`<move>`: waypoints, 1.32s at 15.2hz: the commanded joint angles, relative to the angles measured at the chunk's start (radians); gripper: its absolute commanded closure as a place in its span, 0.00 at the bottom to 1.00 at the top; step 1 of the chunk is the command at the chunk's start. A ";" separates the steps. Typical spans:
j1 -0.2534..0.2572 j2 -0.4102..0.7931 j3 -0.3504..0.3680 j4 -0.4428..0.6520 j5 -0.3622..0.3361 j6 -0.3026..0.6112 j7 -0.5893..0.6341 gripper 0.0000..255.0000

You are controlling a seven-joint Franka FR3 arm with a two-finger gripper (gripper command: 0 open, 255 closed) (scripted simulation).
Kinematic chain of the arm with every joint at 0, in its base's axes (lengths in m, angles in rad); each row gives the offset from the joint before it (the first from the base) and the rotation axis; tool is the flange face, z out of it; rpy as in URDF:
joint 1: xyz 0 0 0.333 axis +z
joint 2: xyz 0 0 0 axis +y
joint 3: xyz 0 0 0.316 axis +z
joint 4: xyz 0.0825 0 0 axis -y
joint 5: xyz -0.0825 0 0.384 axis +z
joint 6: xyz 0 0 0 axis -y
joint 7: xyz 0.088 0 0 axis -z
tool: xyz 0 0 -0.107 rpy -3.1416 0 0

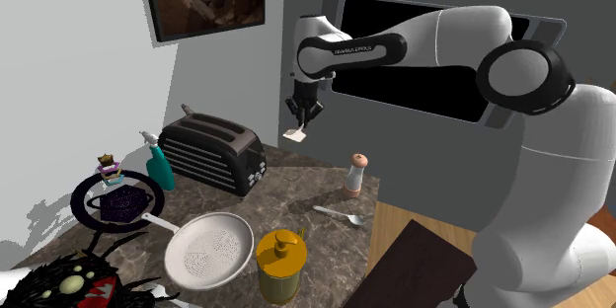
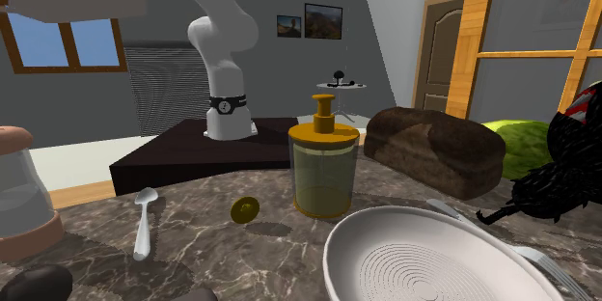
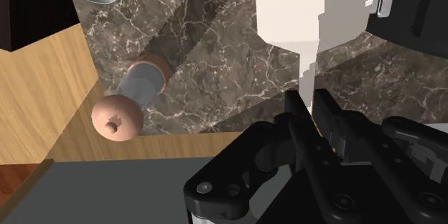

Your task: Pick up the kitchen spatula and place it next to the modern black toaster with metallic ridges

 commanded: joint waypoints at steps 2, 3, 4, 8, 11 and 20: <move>0.038 0.124 -0.034 0.171 -0.059 -0.061 -0.023 1.00; 0.053 0.164 -0.045 0.233 -0.075 -0.084 -0.034 1.00; 0.070 0.206 -0.056 0.300 -0.090 -0.109 -0.046 1.00; 0.167 0.409 -0.109 0.652 -0.149 -0.243 -0.115 1.00; 0.186 0.460 -0.123 0.717 -0.159 -0.253 -0.130 1.00; 0.146 0.449 -0.122 0.566 -0.164 -0.125 -0.103 1.00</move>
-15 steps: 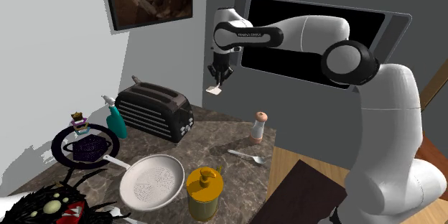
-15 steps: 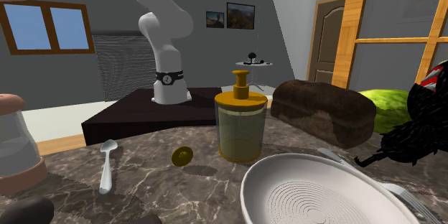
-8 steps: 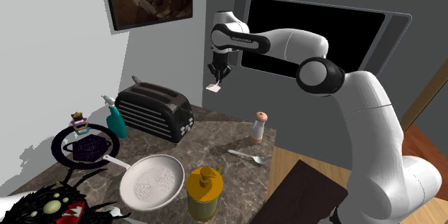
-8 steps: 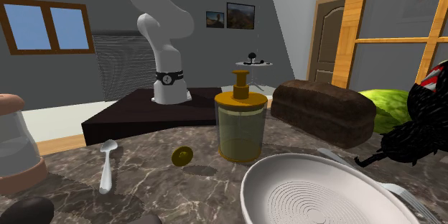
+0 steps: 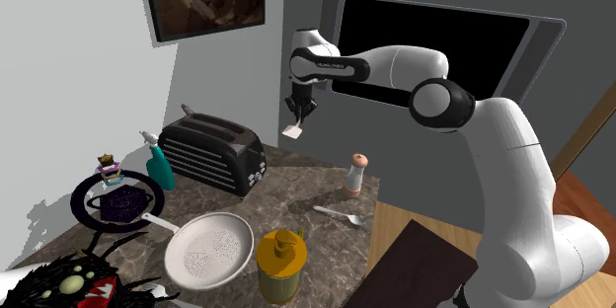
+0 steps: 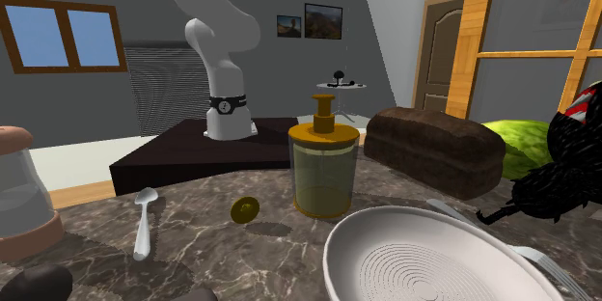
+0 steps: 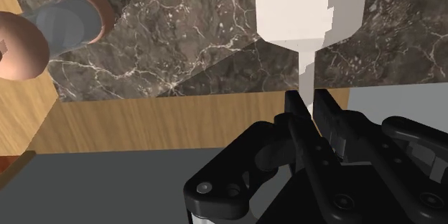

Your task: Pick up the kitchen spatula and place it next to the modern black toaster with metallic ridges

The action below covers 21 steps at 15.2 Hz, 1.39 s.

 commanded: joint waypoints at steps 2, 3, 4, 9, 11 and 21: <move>-0.012 -0.002 0.000 -0.047 -0.003 0.041 0.009 1.00; -0.015 0.000 -0.001 -0.058 -0.004 0.053 0.011 1.00; -0.017 0.002 -0.002 -0.069 -0.006 0.065 0.014 1.00; -0.025 0.015 -0.008 -0.116 -0.015 0.121 0.025 1.00; -0.027 0.023 -0.010 -0.131 -0.019 0.142 0.030 1.00; -0.030 0.071 -0.028 -0.184 -0.043 0.238 0.051 1.00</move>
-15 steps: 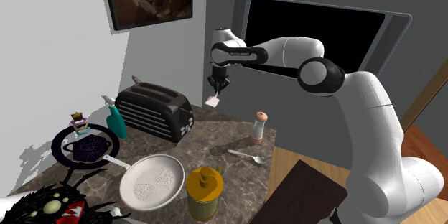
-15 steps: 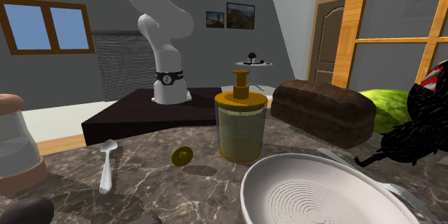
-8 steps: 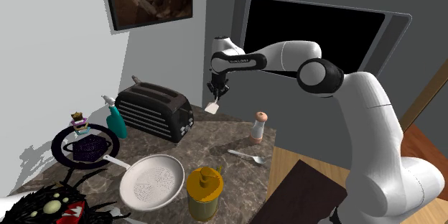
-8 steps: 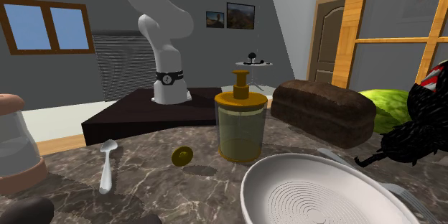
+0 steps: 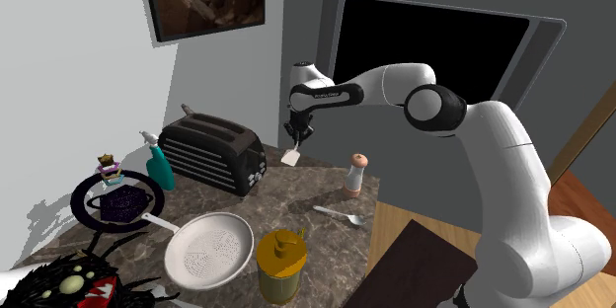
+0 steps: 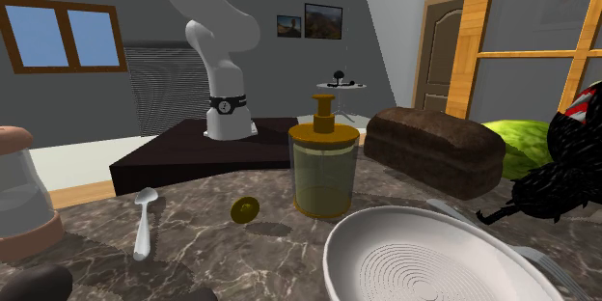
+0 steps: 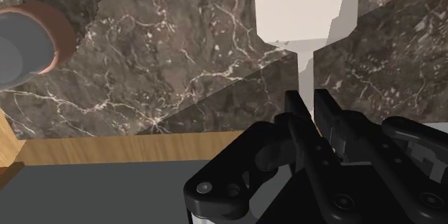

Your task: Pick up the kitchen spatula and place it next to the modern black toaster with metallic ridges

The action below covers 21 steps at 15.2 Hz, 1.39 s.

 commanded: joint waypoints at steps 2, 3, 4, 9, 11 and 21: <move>0.000 0.015 -0.006 -0.010 -0.007 0.024 0.005 1.00; 0.001 0.022 -0.008 -0.012 -0.010 0.033 0.007 1.00; 0.002 0.028 -0.010 -0.015 -0.012 0.042 0.009 1.00; 0.006 0.062 -0.022 -0.022 -0.026 0.082 0.017 1.00; 0.009 0.077 -0.028 -0.022 -0.031 0.097 0.020 1.00; 0.025 0.160 -0.055 -0.007 -0.056 0.166 0.033 1.00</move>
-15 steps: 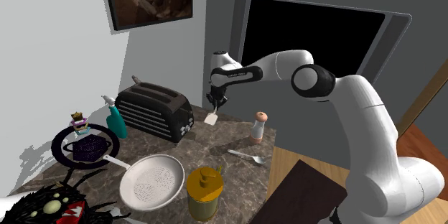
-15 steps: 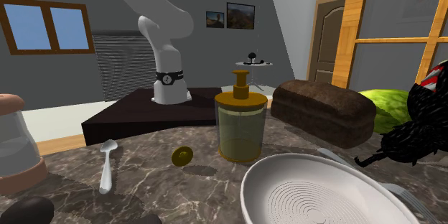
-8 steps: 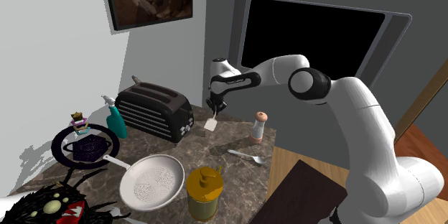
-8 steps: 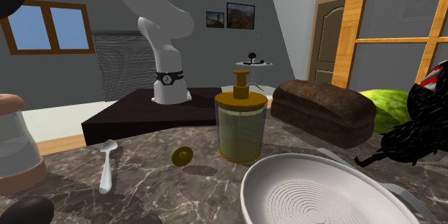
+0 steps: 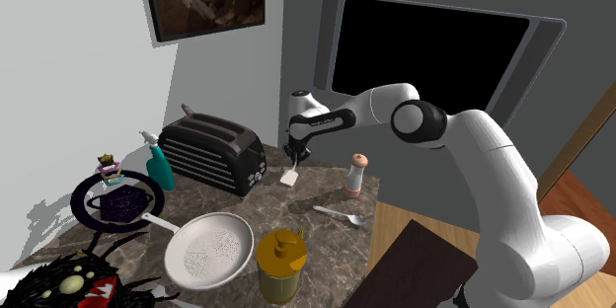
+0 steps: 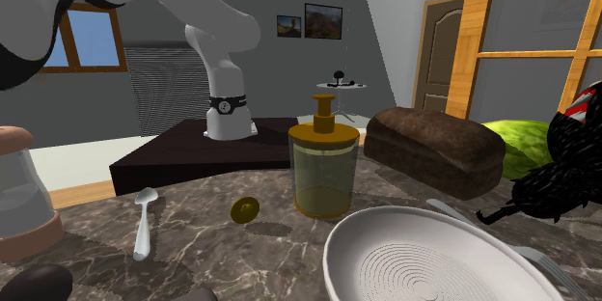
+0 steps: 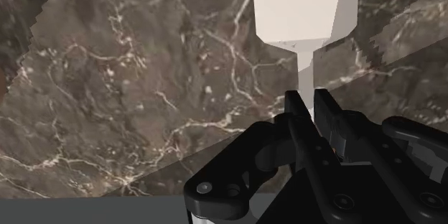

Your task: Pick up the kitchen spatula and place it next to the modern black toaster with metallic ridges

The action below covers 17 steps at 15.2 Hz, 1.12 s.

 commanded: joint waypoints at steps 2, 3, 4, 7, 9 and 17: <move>0.006 0.029 -0.008 0.014 -0.007 0.017 0.001 1.00; 0.008 0.039 -0.011 0.018 -0.009 0.023 0.002 1.00; 0.010 0.045 -0.013 0.020 -0.010 0.027 0.003 1.00; 0.010 0.045 -0.013 0.020 -0.010 0.027 0.003 1.00; 0.010 0.045 -0.013 0.020 -0.010 0.027 0.003 1.00; 0.010 0.045 -0.013 0.020 -0.010 0.027 0.003 0.00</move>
